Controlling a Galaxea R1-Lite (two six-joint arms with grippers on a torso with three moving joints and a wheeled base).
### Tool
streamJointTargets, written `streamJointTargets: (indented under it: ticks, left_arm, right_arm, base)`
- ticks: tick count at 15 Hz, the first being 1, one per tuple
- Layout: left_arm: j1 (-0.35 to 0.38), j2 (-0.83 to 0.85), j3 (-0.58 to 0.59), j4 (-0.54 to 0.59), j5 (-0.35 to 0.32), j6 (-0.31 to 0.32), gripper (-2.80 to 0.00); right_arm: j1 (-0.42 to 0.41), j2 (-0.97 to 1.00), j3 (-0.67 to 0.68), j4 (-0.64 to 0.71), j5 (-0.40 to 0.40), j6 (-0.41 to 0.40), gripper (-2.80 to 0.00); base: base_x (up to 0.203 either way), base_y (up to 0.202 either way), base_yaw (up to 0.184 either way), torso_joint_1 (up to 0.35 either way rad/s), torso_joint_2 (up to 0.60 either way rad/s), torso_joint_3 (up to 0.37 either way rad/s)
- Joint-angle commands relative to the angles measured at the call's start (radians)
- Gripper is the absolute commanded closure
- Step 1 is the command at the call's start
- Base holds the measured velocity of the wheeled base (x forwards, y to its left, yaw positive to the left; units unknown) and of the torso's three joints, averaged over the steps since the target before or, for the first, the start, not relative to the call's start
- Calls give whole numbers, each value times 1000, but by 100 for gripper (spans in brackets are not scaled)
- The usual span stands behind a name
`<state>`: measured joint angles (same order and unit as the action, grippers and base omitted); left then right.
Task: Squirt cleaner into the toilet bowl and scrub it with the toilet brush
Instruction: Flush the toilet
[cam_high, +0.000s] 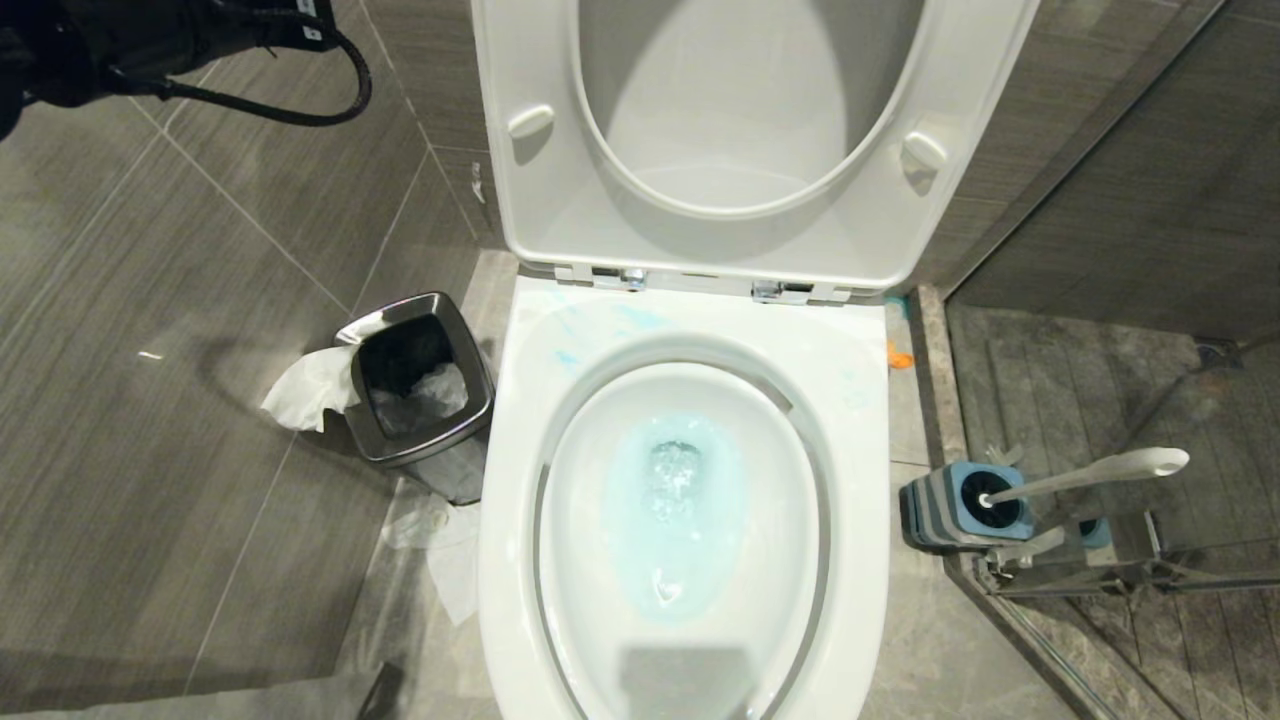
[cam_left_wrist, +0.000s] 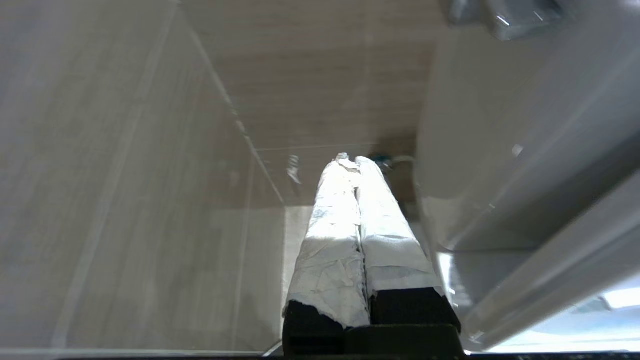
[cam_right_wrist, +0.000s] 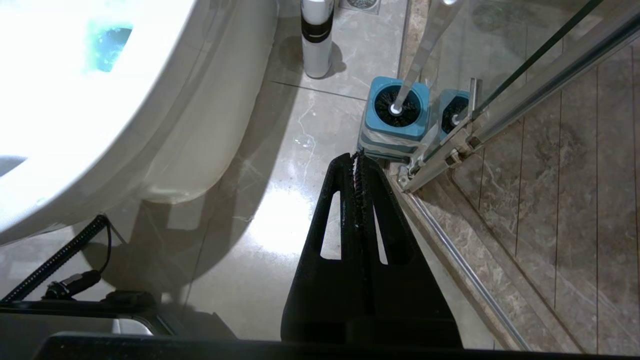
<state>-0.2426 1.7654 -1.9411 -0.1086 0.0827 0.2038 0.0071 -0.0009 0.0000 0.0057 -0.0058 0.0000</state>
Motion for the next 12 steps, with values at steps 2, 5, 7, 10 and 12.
streamJointTargets:
  ticks: [2, 5, 7, 10, 12]
  left_arm:
    - [6, -16, -1, -37, 0, -1, 0]
    - [6, -2, -1, -122, 8, -4, 0]
    - [6, 8, 1, -163, 23, -4, 0]
    - [8, 8, -2, -171, 25, -4, 0]
    - [8, 8, -2, -172, 25, -4, 0]
  right_arm:
    - [1, 1, 0, 0, 0, 0, 0]
    - [1, 1, 0, 0, 0, 0, 0]
    - [1, 1, 0, 0, 0, 0, 0]
    - [1, 1, 0, 0, 0, 0, 0]
    - [1, 1, 0, 0, 0, 0, 0]
  base:
    - [0, 0, 0, 0, 0, 0]
    - [0, 0, 0, 0, 0, 0]
    - [0, 0, 0, 0, 0, 0]
    - [0, 0, 0, 0, 0, 0]
    - [0, 0, 0, 1, 1, -18]
